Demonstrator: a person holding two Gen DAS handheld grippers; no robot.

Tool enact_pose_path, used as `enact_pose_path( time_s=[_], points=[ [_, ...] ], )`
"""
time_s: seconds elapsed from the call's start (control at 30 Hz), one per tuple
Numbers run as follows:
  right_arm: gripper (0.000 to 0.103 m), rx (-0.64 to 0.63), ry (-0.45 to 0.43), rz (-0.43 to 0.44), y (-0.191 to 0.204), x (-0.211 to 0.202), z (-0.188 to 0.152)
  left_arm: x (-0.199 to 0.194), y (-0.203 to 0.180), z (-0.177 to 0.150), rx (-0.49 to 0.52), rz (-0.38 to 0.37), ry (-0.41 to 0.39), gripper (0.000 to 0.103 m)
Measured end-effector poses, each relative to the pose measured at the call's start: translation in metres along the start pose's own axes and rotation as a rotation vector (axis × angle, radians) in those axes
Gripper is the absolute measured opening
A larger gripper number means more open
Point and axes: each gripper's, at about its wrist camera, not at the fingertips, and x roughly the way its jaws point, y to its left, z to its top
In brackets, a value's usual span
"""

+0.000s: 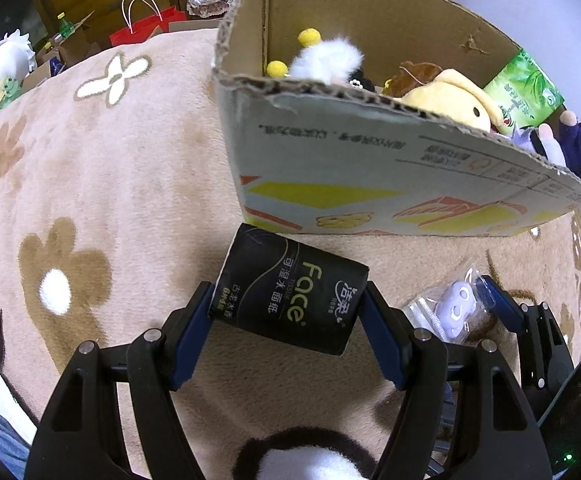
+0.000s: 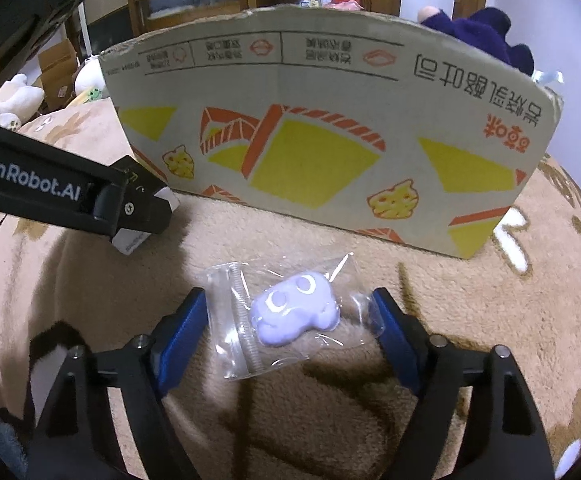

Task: Organize soft objects
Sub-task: 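Carry the black tissue pack and clear bag into the box and open both tools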

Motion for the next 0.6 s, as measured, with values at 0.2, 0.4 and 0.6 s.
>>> enact_pose_path(
  time_s=[0.2, 0.4, 0.6],
  points=[
    [0.076, -0.016, -0.010, 0.004, 0.010, -0.009, 0.005, -0.009, -0.002, -0.003, 0.003, 0.005, -0.024, 0.071],
    [0.075, 0.013, -0.018, 0.001, 0.000, -0.025, 0.004, -0.013, -0.004, -0.005, 0.005, 0.010, -0.028, 0.071],
    [0.075, 0.108, -0.039, 0.019, -0.018, -0.032, 0.008, -0.014, -0.005, -0.005, 0.007, 0.011, -0.032, 0.071]
  ],
)
